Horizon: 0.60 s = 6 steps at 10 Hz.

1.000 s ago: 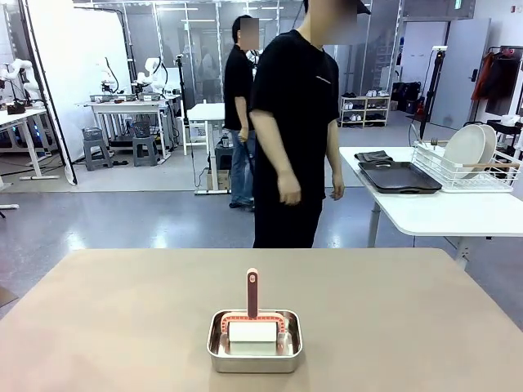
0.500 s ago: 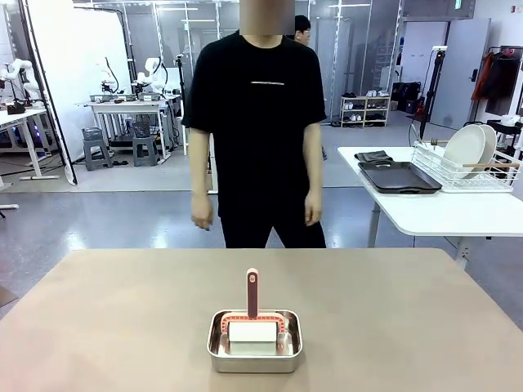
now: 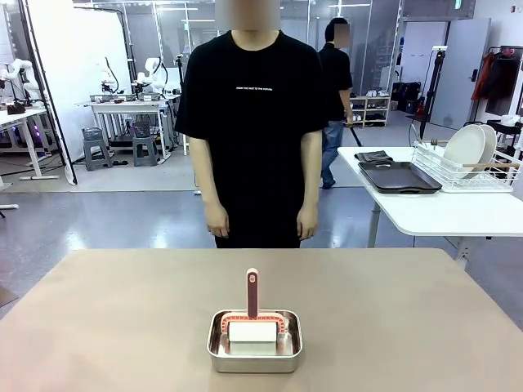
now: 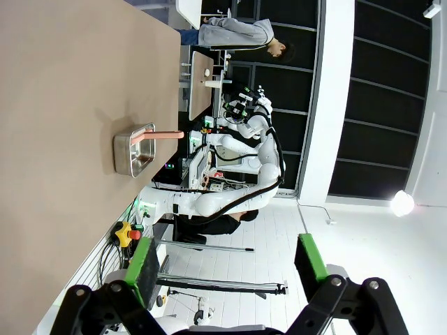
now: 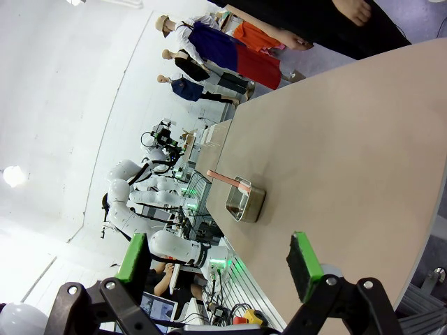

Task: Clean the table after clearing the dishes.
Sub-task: Place the Lint Roller back on top of the Airtight Container.

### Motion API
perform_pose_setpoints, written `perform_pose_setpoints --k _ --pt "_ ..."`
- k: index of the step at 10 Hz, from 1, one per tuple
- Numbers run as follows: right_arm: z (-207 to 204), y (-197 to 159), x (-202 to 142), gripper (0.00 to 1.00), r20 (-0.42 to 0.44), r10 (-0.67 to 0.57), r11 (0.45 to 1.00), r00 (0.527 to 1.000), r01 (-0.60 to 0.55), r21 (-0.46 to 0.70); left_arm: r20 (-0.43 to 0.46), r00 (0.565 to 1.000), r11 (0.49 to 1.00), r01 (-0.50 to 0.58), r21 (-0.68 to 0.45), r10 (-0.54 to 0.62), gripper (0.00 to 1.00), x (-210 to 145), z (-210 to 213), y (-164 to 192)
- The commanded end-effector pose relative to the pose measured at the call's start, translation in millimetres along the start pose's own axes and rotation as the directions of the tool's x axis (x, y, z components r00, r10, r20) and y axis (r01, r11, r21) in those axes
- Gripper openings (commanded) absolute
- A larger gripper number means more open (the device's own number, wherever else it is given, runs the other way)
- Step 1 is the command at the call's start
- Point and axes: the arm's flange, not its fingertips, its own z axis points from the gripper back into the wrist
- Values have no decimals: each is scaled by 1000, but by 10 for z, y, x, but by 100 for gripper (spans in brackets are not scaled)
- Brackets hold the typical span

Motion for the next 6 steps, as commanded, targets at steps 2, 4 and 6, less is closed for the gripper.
perform_pose_setpoints --k 2,4,6 --pt "-22 31 -40 100 -2 10 1000 1000 -10 -10 5 1000 1000 21 -1 -21 100 -57 -17 9" --pt "-22 31 -40 100 -2 10 1000 1000 -10 -10 5 1000 1000 21 -1 -21 100 -57 -17 9" --pt "-22 31 -40 100 -2 10 1000 1000 -10 -10 5 1000 1000 21 -1 -21 100 -57 -17 9"
